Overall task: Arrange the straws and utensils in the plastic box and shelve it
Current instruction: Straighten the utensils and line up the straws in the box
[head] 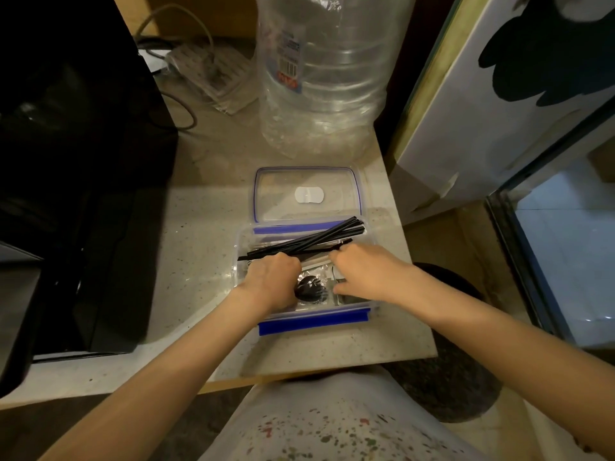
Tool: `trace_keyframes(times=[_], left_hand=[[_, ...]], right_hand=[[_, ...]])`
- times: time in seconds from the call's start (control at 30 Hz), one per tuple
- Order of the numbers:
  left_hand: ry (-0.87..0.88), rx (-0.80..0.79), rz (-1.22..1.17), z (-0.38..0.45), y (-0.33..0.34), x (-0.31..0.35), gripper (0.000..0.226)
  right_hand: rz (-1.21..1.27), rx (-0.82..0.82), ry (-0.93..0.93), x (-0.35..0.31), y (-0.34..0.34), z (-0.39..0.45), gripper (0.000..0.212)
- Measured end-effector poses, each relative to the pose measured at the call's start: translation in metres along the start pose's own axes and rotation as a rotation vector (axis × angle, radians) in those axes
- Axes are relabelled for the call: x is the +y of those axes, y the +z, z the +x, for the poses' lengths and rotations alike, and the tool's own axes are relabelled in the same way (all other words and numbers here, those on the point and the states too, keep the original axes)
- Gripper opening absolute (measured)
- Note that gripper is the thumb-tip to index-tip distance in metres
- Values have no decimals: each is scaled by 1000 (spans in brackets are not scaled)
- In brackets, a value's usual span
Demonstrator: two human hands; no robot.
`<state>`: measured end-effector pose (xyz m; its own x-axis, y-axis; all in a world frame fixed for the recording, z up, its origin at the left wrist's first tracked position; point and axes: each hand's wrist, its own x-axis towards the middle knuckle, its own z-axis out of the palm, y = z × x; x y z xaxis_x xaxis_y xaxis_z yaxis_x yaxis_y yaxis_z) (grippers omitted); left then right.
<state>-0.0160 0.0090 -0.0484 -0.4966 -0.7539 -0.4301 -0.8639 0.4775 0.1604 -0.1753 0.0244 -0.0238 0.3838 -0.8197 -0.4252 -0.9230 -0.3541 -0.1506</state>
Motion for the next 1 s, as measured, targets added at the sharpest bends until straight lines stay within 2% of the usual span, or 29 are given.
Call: trace_keyframes(times=[0.3, 0.57, 0.8, 1.0], left_hand=[[-40, 26, 11, 1, 3, 2, 17], [-27, 34, 31, 1, 2, 2, 16], [-32, 27, -61, -1, 4, -1, 30], [-40, 20, -90, -3, 5, -3, 20]], right_hand=[[-37, 114, 72, -9, 14, 8, 42], [44, 82, 126, -9, 17, 14, 35], [39, 116, 270, -16, 21, 19, 41], [11, 81, 218, -17, 18, 17, 39]])
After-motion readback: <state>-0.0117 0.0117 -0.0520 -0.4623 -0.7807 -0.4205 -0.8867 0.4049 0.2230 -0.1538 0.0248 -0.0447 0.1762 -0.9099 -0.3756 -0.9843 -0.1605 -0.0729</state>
